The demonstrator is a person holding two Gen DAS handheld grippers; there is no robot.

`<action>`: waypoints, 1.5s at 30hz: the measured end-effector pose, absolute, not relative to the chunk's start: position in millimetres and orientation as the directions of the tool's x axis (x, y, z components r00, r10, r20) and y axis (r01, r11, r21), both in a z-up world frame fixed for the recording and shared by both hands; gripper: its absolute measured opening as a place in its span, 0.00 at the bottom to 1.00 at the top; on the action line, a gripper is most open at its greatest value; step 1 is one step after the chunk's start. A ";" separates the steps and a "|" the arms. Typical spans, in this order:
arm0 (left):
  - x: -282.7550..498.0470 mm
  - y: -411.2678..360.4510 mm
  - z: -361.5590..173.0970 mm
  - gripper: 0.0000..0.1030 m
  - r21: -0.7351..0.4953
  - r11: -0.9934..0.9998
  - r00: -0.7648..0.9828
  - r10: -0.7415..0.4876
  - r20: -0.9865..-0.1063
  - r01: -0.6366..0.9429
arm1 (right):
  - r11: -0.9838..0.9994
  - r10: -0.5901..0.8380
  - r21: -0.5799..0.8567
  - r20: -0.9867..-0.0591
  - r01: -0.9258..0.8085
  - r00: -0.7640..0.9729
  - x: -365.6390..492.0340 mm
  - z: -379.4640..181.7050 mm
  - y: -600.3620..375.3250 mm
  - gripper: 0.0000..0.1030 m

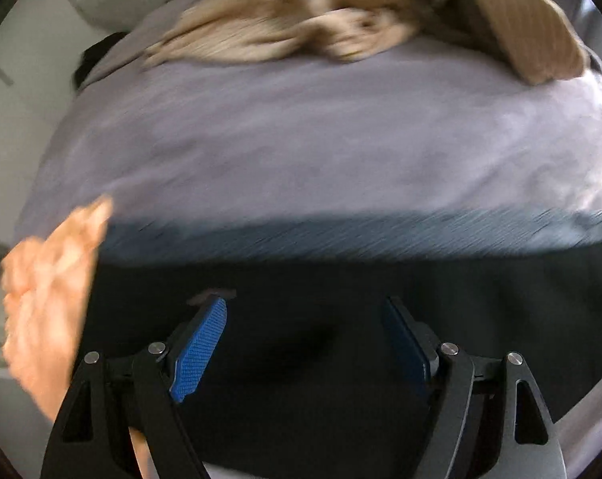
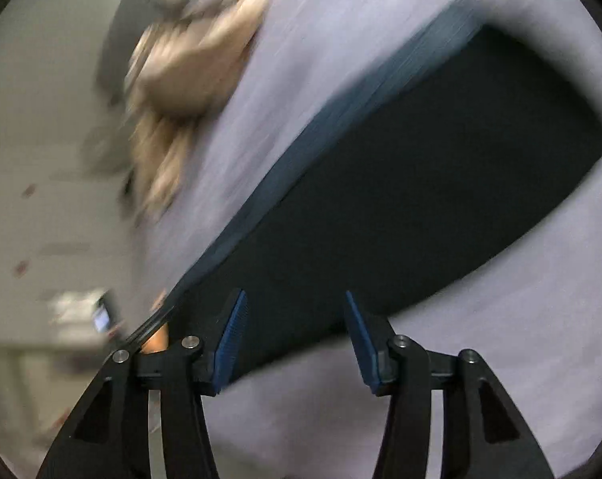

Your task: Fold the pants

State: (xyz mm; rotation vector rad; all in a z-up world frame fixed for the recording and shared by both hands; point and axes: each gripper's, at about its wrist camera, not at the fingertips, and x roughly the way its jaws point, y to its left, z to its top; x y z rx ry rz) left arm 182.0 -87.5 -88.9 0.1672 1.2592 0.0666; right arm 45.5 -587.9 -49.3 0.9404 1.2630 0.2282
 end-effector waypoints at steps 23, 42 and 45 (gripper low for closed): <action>140.9 31.1 -132.4 0.96 0.057 0.998 0.299 0.057 -0.953 -0.009 | 0.559 0.778 0.758 -0.620 0.336 0.103 53.5 -134.8 -358.1 0.15; 126.4 -27.7 -140.9 0.98 0.039 0.994 0.268 0.009 -0.963 0.107 | 0.931 0.362 0.363 -0.932 0.024 0.024 83.5 -107.0 -344.9 0.63; 125.8 -21.7 -129.0 0.98 0.018 0.992 0.255 -0.015 -0.967 0.127 | 0.927 0.376 0.376 -0.927 -0.017 -0.005 81.5 -91.6 -340.2 0.51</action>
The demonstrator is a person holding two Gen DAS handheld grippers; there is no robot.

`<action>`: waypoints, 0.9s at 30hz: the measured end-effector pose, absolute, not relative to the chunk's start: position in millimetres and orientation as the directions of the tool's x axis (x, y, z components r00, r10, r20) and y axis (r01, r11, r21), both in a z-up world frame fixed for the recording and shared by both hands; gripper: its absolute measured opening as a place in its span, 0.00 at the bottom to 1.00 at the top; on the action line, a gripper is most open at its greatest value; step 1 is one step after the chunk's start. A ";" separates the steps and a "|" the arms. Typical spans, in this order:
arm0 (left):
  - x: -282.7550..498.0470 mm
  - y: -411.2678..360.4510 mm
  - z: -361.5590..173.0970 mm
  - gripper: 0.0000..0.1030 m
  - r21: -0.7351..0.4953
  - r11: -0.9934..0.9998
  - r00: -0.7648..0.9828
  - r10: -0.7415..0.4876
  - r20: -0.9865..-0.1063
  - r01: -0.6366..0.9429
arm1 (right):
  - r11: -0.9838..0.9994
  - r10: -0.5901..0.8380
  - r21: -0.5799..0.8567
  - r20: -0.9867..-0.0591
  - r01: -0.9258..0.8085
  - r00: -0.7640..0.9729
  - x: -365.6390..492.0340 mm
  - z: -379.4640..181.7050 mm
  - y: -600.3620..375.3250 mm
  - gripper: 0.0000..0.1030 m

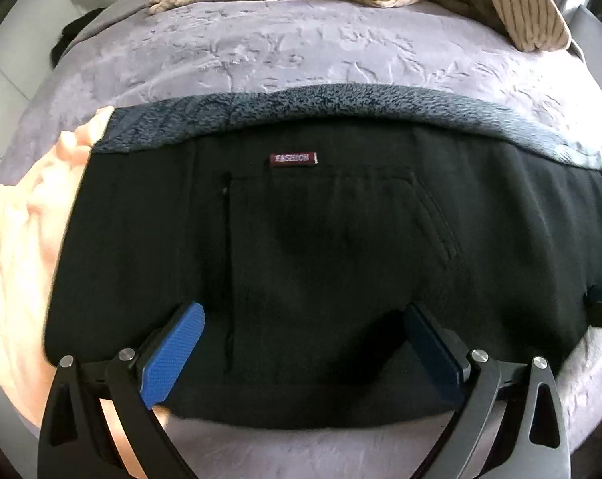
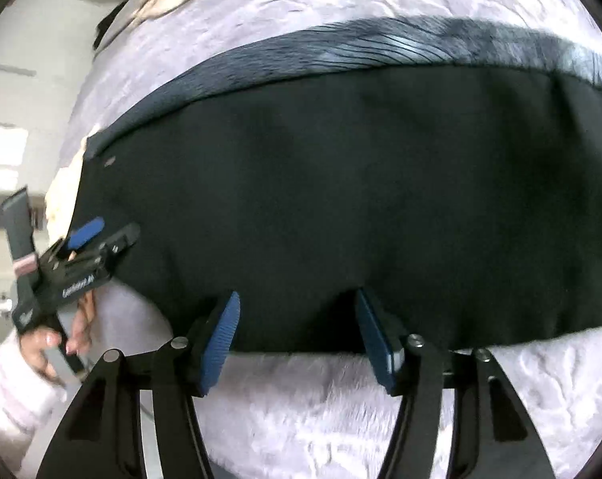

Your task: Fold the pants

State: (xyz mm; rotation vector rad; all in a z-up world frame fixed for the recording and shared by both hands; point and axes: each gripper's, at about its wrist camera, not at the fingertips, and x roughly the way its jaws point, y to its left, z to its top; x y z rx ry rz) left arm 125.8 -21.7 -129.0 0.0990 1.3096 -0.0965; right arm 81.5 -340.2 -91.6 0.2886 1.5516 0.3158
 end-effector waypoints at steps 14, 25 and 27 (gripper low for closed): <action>196.2 76.7 -139.7 1.00 0.044 0.975 0.319 0.114 -0.941 -0.220 | 0.927 0.371 0.366 -0.927 -0.079 0.060 205.6 -123.3 -239.2 0.46; 161.2 -5.1 -84.9 1.00 0.063 0.997 0.367 0.041 -0.929 0.049 | 0.910 0.387 0.406 -0.902 0.077 0.190 171.3 -57.0 -345.2 0.50; 154.0 -39.8 -81.4 1.00 0.018 0.994 0.352 -0.020 -0.936 0.106 | 0.883 0.401 0.439 -0.890 0.169 0.215 142.6 -49.7 -393.9 0.51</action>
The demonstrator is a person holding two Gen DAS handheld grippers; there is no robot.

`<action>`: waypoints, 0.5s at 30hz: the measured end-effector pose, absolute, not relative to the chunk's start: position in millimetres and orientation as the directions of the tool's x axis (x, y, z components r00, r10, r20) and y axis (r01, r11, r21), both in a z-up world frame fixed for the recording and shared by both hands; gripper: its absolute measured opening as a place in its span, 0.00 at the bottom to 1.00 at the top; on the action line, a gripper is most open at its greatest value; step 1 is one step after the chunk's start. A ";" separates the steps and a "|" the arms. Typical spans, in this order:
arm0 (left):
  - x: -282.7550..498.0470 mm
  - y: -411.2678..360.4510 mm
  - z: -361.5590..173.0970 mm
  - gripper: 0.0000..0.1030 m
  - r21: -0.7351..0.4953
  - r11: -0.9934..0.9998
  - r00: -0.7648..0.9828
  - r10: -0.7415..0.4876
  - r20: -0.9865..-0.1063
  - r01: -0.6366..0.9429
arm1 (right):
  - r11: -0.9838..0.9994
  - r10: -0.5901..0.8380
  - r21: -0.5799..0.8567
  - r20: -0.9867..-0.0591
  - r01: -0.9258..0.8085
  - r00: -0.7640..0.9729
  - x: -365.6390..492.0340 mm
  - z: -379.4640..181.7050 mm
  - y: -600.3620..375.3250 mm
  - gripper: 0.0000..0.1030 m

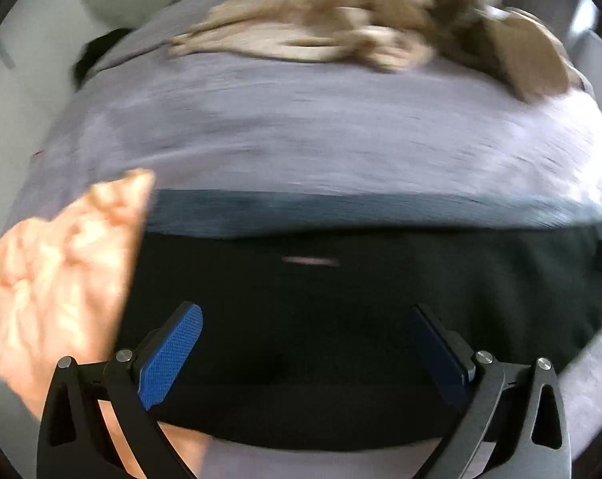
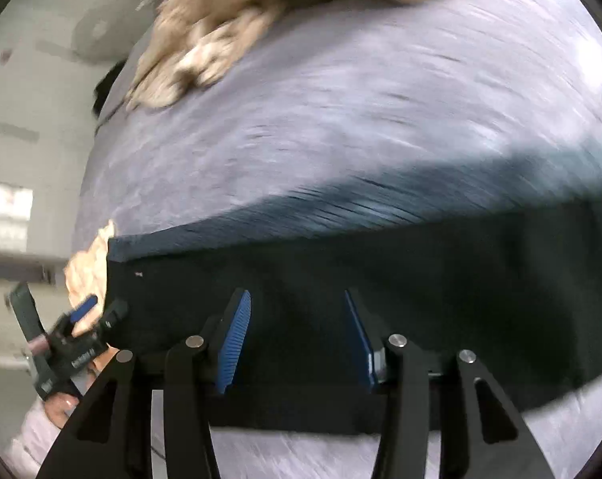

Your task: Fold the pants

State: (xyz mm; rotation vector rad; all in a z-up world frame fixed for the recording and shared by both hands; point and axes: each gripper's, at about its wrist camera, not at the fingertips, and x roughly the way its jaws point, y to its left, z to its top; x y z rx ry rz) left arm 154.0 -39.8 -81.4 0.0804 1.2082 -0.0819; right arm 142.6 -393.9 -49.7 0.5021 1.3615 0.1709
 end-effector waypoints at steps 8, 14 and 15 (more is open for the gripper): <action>139.1 -221.0 -93.6 1.00 -0.074 0.946 0.266 -0.163 -0.950 0.317 | 0.677 0.262 0.471 -0.873 0.565 0.412 38.6 -34.6 -598.5 0.57; 143.8 -307.6 -95.6 1.00 -0.083 0.946 0.255 -0.168 -0.952 0.315 | 0.508 0.197 0.535 -0.835 0.675 0.513 12.2 -39.1 -699.3 0.57; 144.2 -318.8 -97.0 1.00 -0.087 0.951 0.253 -0.166 -0.953 0.296 | 0.493 0.197 0.548 -0.827 0.676 0.527 13.2 -43.3 -717.2 0.57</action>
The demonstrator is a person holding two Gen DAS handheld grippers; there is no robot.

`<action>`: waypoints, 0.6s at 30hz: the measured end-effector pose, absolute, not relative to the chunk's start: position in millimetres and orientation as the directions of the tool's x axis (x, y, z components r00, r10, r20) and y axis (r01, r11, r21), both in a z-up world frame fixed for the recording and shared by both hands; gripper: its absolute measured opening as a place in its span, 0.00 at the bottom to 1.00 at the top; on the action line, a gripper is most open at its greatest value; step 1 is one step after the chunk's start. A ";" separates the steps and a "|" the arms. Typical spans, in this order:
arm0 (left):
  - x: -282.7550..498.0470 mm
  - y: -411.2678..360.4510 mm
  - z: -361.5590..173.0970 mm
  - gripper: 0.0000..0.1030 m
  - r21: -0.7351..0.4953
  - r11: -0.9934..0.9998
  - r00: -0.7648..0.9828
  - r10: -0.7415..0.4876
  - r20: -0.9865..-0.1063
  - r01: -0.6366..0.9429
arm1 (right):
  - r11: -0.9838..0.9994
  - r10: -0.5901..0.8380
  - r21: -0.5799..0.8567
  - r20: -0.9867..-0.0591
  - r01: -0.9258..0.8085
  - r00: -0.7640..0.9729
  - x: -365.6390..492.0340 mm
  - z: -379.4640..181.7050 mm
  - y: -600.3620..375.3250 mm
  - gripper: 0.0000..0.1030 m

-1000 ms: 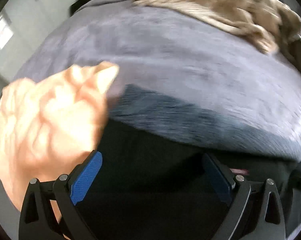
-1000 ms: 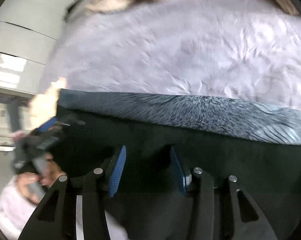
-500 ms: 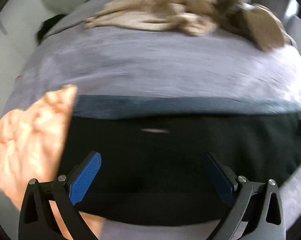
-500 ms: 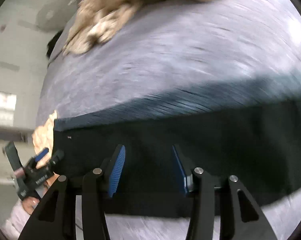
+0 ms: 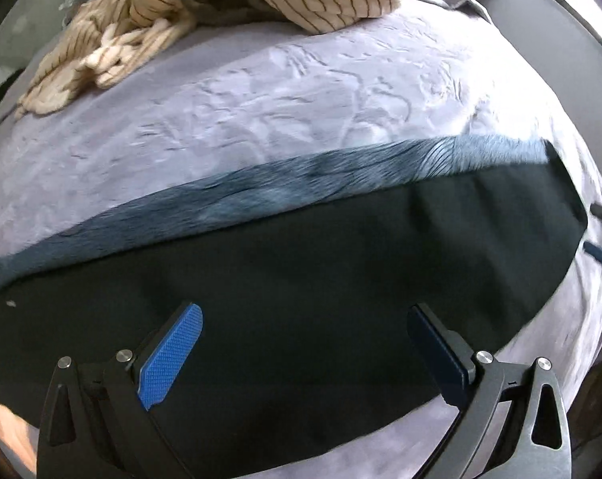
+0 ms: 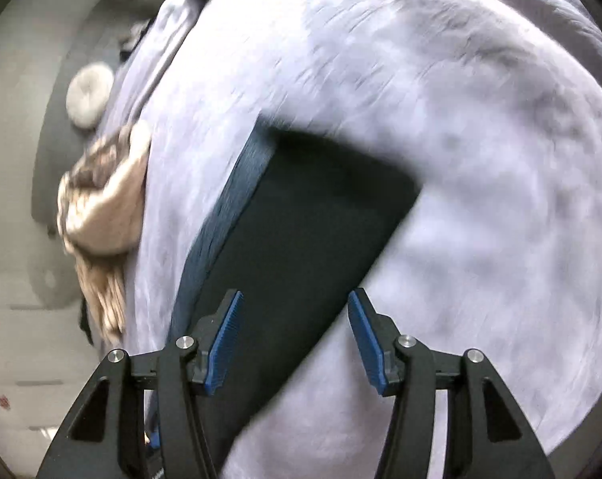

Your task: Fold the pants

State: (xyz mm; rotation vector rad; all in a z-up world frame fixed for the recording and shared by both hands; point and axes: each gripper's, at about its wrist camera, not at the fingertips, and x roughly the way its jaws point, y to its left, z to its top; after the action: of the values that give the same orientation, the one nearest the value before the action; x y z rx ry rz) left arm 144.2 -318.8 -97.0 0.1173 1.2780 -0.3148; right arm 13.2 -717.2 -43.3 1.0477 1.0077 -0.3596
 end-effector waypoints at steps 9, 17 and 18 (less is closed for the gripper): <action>145.4 -350.2 -123.4 1.00 -0.007 0.972 0.208 -0.057 -0.976 0.233 | 0.432 0.287 0.651 -0.755 0.624 0.589 13.5 -64.3 -768.0 0.13; 139.8 -367.7 -126.5 1.00 0.064 0.972 0.218 0.014 -0.976 0.226 | 0.450 0.325 0.634 -0.772 0.629 0.546 15.3 -82.0 -774.5 0.16; 139.7 -366.8 -126.0 1.00 0.065 0.972 0.220 0.014 -0.975 0.226 | 0.435 0.330 0.644 -0.764 0.629 0.555 13.5 -83.4 -775.8 0.18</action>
State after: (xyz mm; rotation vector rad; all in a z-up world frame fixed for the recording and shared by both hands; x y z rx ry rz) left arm 139.7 -366.8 -126.0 0.2097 1.3443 -0.1482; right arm 13.5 -775.8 -83.4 1.1552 1.0202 -0.2330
